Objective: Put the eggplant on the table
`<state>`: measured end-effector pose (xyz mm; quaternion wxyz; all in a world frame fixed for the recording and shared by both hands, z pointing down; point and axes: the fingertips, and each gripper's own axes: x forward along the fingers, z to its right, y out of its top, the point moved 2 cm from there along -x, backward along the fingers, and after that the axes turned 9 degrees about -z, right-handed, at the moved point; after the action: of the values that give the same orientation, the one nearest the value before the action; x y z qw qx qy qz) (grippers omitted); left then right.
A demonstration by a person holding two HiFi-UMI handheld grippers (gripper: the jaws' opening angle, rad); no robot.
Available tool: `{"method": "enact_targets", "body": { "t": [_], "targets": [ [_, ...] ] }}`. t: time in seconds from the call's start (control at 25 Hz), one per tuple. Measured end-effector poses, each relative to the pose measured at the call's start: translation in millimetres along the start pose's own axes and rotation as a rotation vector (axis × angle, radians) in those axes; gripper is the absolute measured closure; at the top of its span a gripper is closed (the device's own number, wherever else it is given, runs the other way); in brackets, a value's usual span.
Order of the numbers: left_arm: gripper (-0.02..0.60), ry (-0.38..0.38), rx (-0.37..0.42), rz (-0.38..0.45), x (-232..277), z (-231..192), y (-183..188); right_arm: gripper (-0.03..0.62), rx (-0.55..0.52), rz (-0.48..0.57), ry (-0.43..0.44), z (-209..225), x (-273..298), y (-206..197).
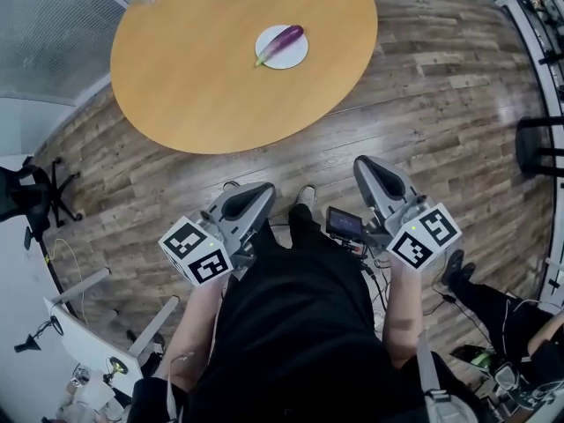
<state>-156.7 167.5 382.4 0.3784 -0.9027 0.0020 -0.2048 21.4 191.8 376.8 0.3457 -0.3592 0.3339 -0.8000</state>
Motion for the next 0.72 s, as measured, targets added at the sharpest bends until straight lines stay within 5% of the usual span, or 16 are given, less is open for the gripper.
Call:
{"method": "enact_targets", "body": {
  "t": [0.72],
  "targets": [
    [0.571, -0.016, 0.05, 0.048, -53, -9, 7, 0.577, -0.095, -0.014, 0.006, -52, 22, 8]
  ]
}}
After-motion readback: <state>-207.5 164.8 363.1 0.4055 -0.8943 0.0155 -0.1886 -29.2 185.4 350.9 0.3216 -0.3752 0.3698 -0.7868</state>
